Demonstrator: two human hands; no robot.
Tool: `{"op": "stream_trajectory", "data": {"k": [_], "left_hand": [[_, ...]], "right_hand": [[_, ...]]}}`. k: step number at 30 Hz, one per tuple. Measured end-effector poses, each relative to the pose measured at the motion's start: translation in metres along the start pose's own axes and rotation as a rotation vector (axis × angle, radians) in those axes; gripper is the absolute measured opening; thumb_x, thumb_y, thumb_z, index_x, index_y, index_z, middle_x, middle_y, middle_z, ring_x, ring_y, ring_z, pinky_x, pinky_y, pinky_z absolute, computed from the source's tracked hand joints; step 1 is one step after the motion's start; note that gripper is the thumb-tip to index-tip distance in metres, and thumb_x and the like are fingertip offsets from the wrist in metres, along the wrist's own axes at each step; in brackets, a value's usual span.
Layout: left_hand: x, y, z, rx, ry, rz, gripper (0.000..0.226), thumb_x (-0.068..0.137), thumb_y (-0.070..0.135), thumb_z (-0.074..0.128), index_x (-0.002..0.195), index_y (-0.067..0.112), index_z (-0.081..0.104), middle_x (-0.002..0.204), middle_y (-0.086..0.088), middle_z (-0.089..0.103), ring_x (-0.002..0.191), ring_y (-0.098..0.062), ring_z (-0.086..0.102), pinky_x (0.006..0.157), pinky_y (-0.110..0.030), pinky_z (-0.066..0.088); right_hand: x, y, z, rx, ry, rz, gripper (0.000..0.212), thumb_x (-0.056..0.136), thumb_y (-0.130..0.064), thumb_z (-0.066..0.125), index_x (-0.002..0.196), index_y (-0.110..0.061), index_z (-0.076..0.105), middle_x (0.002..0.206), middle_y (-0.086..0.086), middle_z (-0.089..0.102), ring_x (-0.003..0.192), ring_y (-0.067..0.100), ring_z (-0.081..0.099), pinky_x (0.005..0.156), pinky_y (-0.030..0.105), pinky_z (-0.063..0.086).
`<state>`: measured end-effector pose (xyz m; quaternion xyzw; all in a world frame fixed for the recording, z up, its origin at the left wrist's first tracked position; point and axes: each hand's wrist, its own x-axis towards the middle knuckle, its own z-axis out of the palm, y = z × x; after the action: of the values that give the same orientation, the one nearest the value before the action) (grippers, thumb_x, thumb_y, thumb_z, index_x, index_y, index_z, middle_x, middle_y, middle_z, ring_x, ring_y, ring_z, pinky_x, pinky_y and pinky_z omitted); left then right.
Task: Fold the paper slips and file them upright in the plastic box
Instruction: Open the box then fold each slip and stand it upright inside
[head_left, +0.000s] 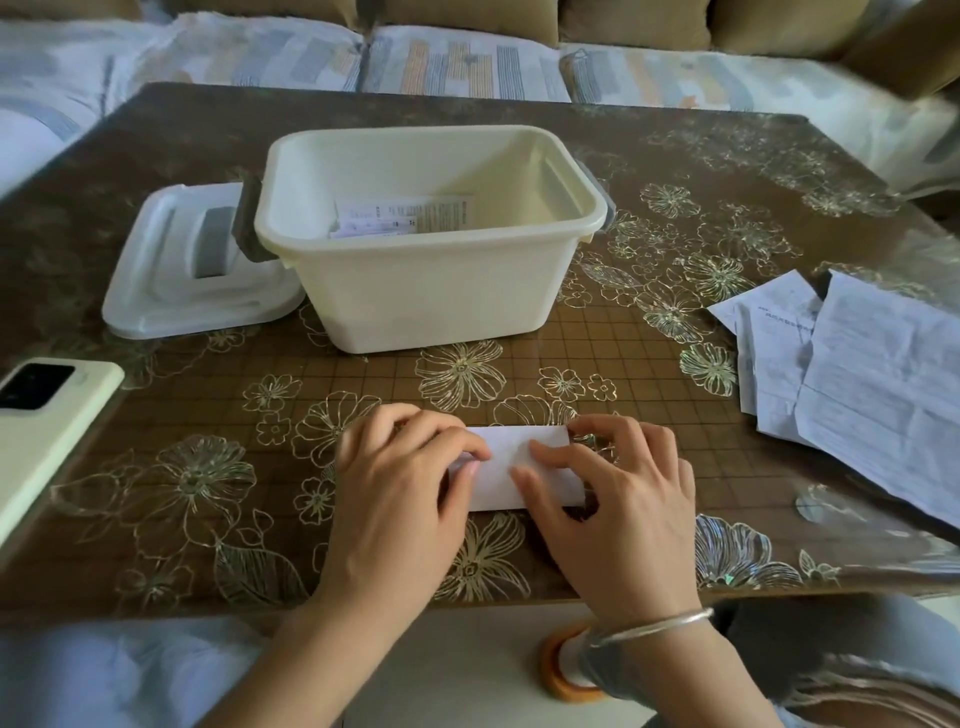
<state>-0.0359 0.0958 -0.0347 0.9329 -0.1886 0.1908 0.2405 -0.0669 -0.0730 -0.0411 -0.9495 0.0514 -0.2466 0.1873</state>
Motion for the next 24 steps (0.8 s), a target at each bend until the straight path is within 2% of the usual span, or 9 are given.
{"op": "stream_trajectory", "data": {"k": [2,5,10,13,16,21,24], "left_hand": [[0.001,-0.005,-0.002,-0.041,-0.023,-0.001,0.017,0.088,0.033,0.052,0.089,0.035,0.069,0.101,0.023,0.063,0.103,-0.011,0.050,0.089,-0.029,0.026],[0.002,-0.005,-0.006,-0.041,-0.070,0.015,0.020,0.086,0.041,0.050,0.090,0.035,0.069,0.102,0.022,0.062,0.104,-0.011,0.050,0.093,-0.028,0.023],[0.004,0.000,-0.006,-0.032,-0.127,-0.004,0.029,0.076,0.059,0.056,0.090,0.035,0.064,0.101,0.021,0.059,0.102,-0.012,0.051,0.097,-0.033,0.028],[0.001,-0.003,-0.005,-0.056,-0.165,0.004,0.033,0.077,0.059,0.052,0.096,0.034,0.063,0.106,0.019,0.057,0.104,-0.013,0.049,0.097,-0.030,0.025],[0.001,-0.014,-0.007,-0.101,-0.241,0.017,0.036,0.079,0.058,0.048,0.104,0.037,0.063,0.113,0.022,0.055,0.111,-0.010,0.045,0.100,-0.028,0.022],[0.009,-0.029,-0.014,-0.189,-0.383,0.025,0.044,0.077,0.060,0.040,0.113,0.046,0.062,0.120,0.030,0.049,0.120,-0.002,0.034,0.106,-0.031,0.017],[0.010,-0.028,-0.016,-0.196,-0.388,0.035,0.045,0.076,0.060,0.041,0.114,0.047,0.062,0.119,0.031,0.049,0.119,-0.002,0.034,0.106,-0.030,0.016]], "right_hand": [[-0.004,-0.003,0.000,-0.045,-0.046,0.001,0.043,0.072,-0.068,0.055,0.092,-0.033,0.069,0.114,-0.004,0.059,0.107,0.026,0.049,0.079,0.037,0.033],[-0.007,-0.005,0.001,-0.083,-0.103,0.011,0.045,0.073,-0.067,0.051,0.100,-0.034,0.066,0.120,-0.004,0.055,0.113,0.025,0.044,0.085,0.036,0.029],[-0.008,0.004,-0.002,-0.054,-0.100,0.009,0.032,0.081,-0.043,0.045,0.106,-0.040,0.065,0.124,-0.003,0.055,0.115,0.025,0.040,0.083,0.035,0.026],[-0.010,0.012,-0.005,-0.088,-0.098,-0.014,0.039,0.083,-0.028,0.048,0.114,-0.045,0.065,0.127,-0.001,0.055,0.116,0.029,0.042,0.085,0.042,0.034],[-0.011,0.013,-0.005,-0.114,-0.108,-0.035,0.042,0.082,-0.024,0.052,0.117,-0.044,0.065,0.128,0.002,0.055,0.117,0.031,0.043,0.087,0.046,0.037],[-0.010,0.014,-0.006,-0.079,-0.116,-0.034,0.041,0.081,-0.023,0.054,0.116,-0.042,0.066,0.126,0.001,0.056,0.115,0.030,0.044,0.085,0.043,0.036],[-0.004,0.014,-0.011,0.040,-0.099,-0.008,0.036,0.080,-0.025,0.057,0.114,-0.031,0.067,0.115,0.000,0.059,0.106,0.026,0.048,0.082,0.038,0.038]]}}
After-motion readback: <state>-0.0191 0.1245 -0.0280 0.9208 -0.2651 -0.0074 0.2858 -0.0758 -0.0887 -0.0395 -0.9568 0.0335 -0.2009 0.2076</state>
